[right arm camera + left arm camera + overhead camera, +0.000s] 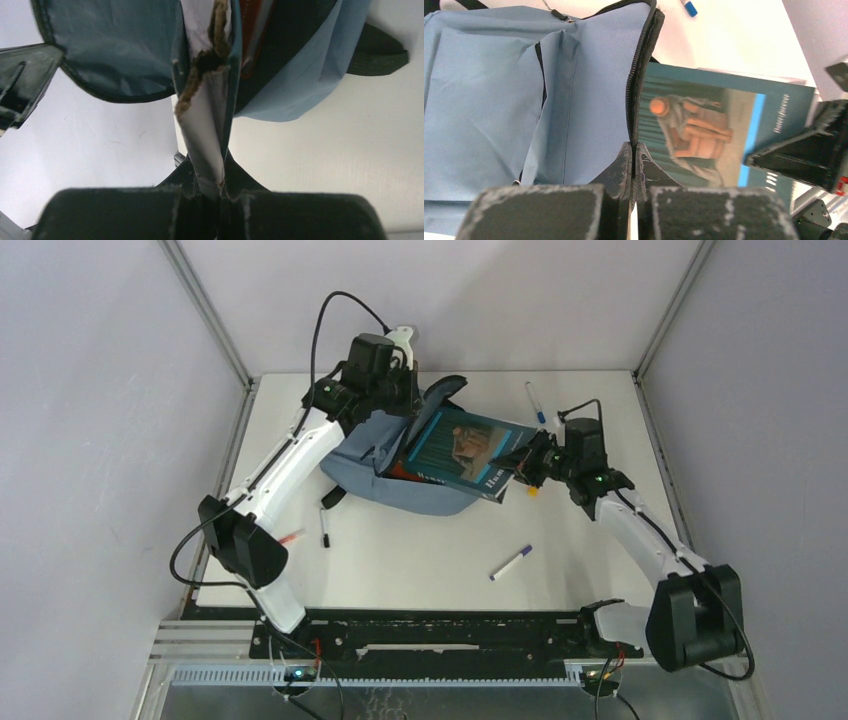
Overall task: Pack the student bag
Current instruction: Place the book in the student bag.
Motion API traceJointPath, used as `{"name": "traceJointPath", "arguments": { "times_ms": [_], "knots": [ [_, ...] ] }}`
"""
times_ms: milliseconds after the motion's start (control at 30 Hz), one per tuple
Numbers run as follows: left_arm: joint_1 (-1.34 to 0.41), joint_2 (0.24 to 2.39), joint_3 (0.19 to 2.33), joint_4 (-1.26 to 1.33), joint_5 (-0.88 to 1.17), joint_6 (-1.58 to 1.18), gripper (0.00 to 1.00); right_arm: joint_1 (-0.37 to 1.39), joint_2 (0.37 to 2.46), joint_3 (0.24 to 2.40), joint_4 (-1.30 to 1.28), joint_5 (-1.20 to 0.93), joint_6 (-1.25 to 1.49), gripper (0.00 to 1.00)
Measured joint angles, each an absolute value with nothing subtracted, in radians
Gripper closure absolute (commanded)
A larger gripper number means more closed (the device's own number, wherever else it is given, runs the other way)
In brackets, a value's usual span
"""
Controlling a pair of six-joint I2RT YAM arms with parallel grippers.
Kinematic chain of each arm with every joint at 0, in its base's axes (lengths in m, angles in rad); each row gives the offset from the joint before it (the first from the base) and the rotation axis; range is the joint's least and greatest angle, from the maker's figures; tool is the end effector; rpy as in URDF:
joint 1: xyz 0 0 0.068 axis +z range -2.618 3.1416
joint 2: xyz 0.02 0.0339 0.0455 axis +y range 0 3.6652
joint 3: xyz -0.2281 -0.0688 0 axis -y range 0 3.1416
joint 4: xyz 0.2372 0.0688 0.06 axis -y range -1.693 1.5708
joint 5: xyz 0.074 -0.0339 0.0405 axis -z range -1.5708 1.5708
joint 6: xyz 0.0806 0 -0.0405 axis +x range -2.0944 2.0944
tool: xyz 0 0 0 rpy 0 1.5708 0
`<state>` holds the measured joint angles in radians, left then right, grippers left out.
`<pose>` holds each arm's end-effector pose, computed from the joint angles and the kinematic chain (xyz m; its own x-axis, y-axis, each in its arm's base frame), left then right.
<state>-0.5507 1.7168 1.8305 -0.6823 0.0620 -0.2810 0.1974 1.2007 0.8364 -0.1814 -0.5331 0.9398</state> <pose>0.3486 -0.2199 0.3425 -0.5980 0.0424 -0.8004 0.4173 0.8691 -0.2657 0.2892 0.0996 0.2233 -0.7806 0.5530 -0.2913 0.0600 0.5301 0.8458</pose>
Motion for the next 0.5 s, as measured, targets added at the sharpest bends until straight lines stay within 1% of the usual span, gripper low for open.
{"name": "traceJointPath", "arguments": {
  "times_ms": [200, 500],
  "knots": [
    [-0.547, 1.707, 1.799, -0.659, 0.123, -0.281, 1.0, 0.266, 1.333, 0.836, -0.059, -0.511, 0.997, 1.0],
    [-0.546, 1.7, 1.777, -0.646, 0.188, -0.281, 1.0, 0.324, 1.463, 0.838, 0.076, -0.517, 1.049, 1.0]
  ]
}}
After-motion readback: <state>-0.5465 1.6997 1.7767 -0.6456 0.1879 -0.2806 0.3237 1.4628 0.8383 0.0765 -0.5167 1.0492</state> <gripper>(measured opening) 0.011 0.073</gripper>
